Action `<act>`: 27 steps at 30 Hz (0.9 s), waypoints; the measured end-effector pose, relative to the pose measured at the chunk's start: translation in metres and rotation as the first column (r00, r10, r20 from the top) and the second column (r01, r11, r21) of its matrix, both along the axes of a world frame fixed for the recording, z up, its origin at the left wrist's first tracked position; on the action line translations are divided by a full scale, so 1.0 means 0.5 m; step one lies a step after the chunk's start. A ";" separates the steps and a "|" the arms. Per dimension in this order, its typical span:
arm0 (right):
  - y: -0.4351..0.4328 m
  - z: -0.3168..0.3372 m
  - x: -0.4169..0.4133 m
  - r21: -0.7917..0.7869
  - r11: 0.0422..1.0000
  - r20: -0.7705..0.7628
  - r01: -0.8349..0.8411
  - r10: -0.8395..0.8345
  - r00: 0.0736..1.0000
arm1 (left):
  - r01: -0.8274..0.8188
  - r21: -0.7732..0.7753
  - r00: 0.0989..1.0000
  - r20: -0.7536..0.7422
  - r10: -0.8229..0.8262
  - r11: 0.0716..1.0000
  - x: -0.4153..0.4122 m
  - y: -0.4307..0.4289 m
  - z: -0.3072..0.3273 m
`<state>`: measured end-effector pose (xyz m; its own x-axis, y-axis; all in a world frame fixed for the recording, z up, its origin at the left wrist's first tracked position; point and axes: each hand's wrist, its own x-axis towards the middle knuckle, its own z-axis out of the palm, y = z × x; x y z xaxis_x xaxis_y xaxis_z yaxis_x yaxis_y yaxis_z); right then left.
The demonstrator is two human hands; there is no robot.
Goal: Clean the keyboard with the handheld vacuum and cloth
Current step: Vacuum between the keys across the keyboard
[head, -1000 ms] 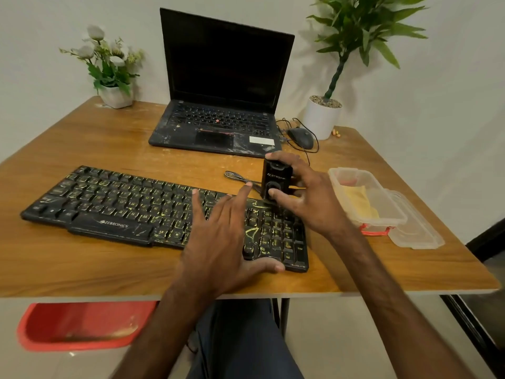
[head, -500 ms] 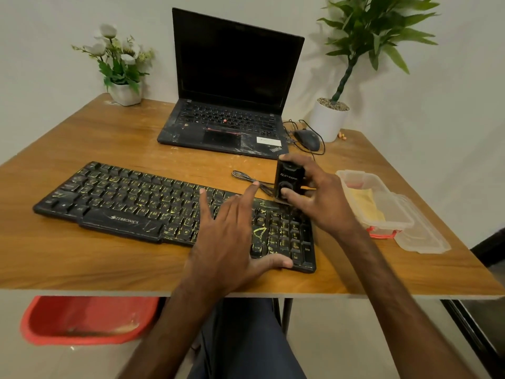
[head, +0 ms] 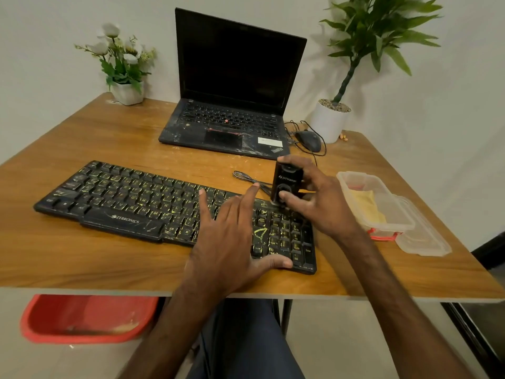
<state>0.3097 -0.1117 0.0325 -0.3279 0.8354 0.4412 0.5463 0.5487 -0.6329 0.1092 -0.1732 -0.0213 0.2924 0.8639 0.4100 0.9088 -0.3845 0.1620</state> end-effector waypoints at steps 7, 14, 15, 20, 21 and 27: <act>-0.001 -0.003 -0.010 -0.036 0.999 -0.049 -0.037 0.035 0.998 | 0.001 0.009 1.000 0.015 -0.001 1.000 -0.001 0.001 -0.001; -0.010 -0.004 -0.004 -0.053 0.996 -0.075 -0.072 0.068 0.995 | -0.015 0.029 1.000 0.024 0.014 0.999 0.000 0.002 -0.002; -0.006 -0.002 0.005 -0.049 0.998 -0.084 -0.045 0.041 0.996 | -0.014 0.031 1.000 0.023 0.014 0.999 0.000 0.001 -0.002; -0.016 -0.007 -0.007 -0.081 0.992 -0.116 -0.095 0.085 0.990 | -0.016 0.042 0.999 0.033 0.015 0.999 0.000 0.000 -0.002; -0.014 -0.007 -0.009 -0.075 0.994 -0.101 -0.084 0.076 0.992 | -0.016 0.038 0.999 0.033 0.015 0.999 0.000 0.001 -0.002; -0.015 -0.006 -0.003 -0.061 0.995 -0.091 -0.085 0.079 0.993 | -0.025 0.036 0.999 0.027 0.024 0.999 0.000 0.002 -0.005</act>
<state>0.3080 -0.1192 0.0296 -0.3589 0.8347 0.4178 0.4413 0.5462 -0.7120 0.1090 -0.1724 -0.0236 0.2600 0.8551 0.4486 0.9136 -0.3682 0.1726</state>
